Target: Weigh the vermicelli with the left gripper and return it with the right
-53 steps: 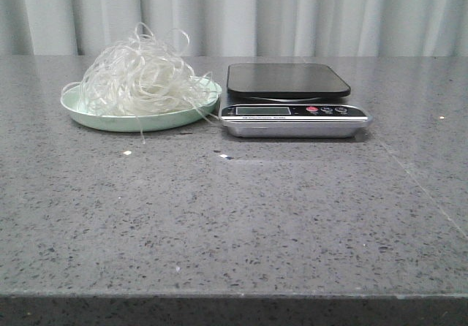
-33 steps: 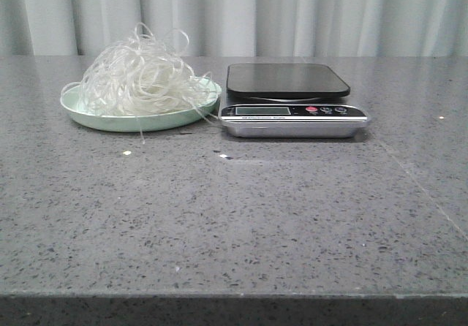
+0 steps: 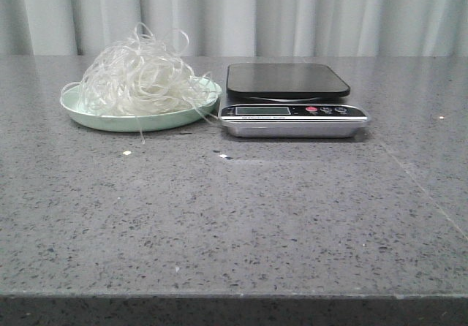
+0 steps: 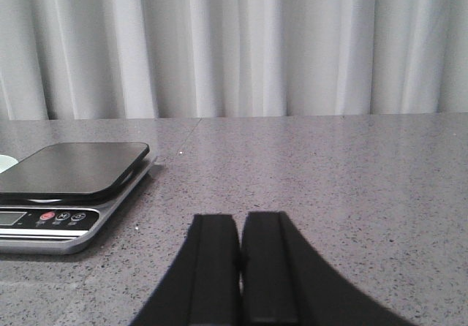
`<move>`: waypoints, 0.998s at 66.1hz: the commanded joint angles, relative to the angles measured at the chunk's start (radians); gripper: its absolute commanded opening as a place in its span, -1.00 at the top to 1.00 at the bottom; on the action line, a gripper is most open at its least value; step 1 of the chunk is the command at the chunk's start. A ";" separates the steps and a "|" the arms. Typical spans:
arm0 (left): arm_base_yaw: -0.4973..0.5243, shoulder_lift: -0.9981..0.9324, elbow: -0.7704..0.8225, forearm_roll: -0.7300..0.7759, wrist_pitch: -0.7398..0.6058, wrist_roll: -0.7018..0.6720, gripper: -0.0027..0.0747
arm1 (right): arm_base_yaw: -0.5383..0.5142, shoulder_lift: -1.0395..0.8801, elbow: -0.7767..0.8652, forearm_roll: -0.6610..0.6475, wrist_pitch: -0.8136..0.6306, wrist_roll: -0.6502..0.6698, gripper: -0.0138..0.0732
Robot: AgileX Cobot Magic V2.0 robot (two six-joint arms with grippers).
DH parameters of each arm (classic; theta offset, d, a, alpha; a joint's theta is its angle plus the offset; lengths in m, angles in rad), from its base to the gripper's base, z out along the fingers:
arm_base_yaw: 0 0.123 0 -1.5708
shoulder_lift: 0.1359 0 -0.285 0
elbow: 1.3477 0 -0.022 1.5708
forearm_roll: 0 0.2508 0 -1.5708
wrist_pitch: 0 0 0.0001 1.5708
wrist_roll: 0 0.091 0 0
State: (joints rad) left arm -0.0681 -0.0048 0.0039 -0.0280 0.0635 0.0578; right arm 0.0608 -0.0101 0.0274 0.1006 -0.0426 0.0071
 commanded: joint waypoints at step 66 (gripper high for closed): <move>0.001 0.518 -0.553 -0.061 0.069 -0.006 0.49 | -0.007 -0.016 -0.007 0.000 -0.077 -0.007 0.29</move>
State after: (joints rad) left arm -0.0681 0.4696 -0.5041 -0.0701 0.2225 0.0578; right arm 0.0608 -0.0101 0.0274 0.1006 -0.0426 0.0071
